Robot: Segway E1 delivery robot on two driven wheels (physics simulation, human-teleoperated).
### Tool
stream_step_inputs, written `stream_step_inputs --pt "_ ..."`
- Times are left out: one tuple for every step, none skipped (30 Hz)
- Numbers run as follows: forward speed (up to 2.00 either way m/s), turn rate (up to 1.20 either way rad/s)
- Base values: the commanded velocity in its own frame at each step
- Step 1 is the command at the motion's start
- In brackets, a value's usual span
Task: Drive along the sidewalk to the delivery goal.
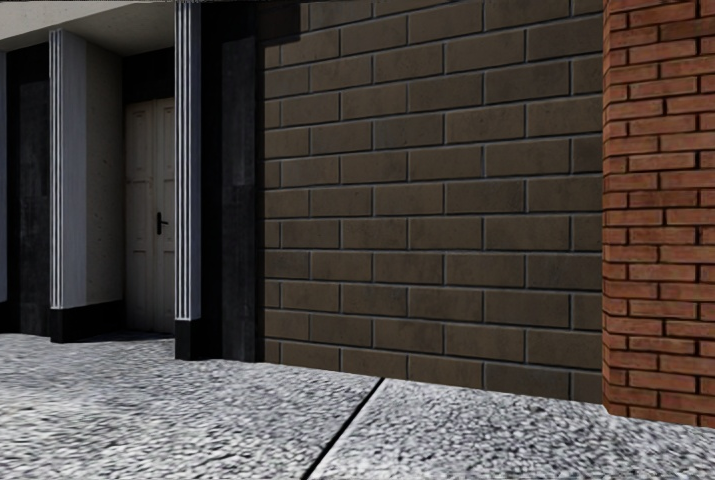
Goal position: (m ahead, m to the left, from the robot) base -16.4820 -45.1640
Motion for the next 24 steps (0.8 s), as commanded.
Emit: stream_step_inputs --pt "0.0 -0.65" --pt "0.0 -0.65" --pt "0.0 -0.65" --pt "0.0 -0.65" --pt "0.0 -0.65" --pt "0.0 -0.65" --pt "0.0 -0.65" --pt "0.0 -0.65" --pt "0.0 -0.65" --pt "0.0 -0.65" --pt "0.0 -0.65" --pt "0.0 -0.65" --pt "0.0 -0.65" --pt "0.0 -0.65" --pt "0.0 -0.65" --pt "0.0 -0.65" --pt "0.0 -0.65" --pt "0.0 -0.65" --pt "0.0 -0.65" --pt "0.0 -0.65" --pt "0.0 -0.65" --pt "0.0 -0.65" --pt "0.0 -0.65" --pt "0.0 -0.65"
